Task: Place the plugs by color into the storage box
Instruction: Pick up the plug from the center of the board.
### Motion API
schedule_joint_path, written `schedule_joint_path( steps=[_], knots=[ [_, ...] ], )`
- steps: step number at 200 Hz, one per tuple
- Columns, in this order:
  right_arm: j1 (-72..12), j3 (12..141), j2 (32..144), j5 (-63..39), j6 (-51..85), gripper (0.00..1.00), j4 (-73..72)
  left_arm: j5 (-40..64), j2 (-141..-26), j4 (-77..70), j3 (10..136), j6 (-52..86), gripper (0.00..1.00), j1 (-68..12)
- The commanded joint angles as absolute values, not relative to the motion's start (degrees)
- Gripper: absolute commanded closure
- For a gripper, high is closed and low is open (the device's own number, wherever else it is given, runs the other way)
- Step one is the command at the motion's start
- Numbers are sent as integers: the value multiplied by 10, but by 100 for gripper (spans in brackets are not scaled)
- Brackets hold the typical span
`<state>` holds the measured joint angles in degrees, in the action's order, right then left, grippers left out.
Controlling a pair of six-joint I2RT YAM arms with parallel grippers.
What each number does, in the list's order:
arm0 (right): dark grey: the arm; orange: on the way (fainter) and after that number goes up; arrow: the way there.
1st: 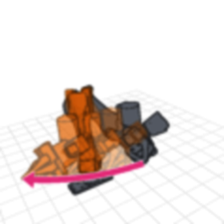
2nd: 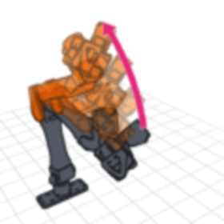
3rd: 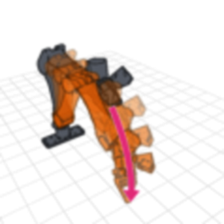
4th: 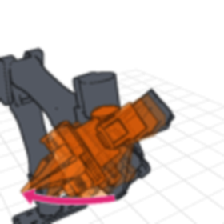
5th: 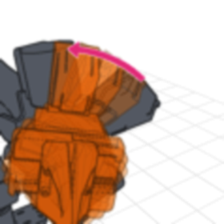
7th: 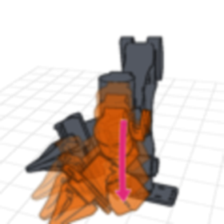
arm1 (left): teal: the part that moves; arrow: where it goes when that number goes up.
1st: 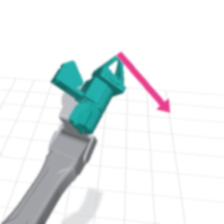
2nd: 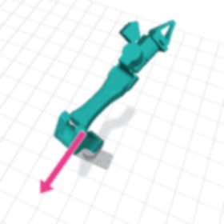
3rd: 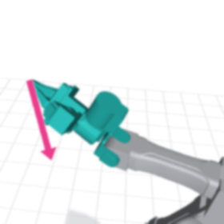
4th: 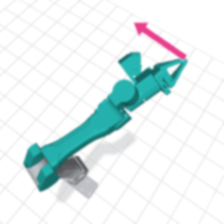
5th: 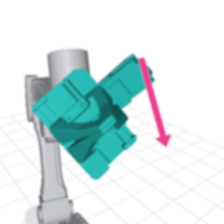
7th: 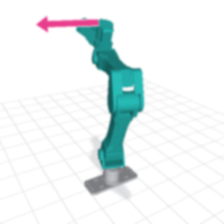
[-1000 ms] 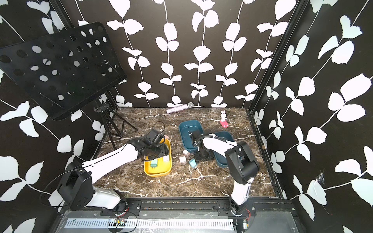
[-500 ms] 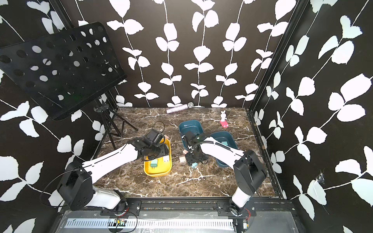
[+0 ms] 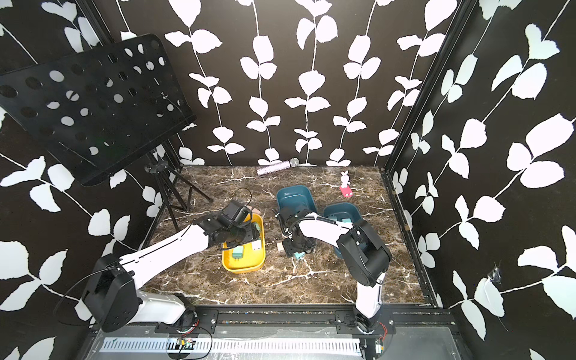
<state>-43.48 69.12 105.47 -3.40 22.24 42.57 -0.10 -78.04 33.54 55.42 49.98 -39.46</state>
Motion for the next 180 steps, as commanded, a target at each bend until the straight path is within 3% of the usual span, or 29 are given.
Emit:
schedule_joint_path(
  steps=[1,16,45,124,149,180],
  knots=[
    [-434,662,1053,-26,224,40,415,-11,-759,352,538,503,32,-396],
    [-435,647,1047,-31,228,51,407,-11,-757,353,536,503,32,-397],
    [-435,625,1018,-28,235,61,409,-11,-757,350,535,501,31,-397],
    [-421,674,893,-5,252,63,490,-7,-765,341,538,504,32,-397],
    [-359,685,854,-6,246,63,524,-10,-763,342,539,505,31,-397],
    [-216,671,822,-9,205,63,526,-9,-758,339,529,509,32,-397]
  ],
)
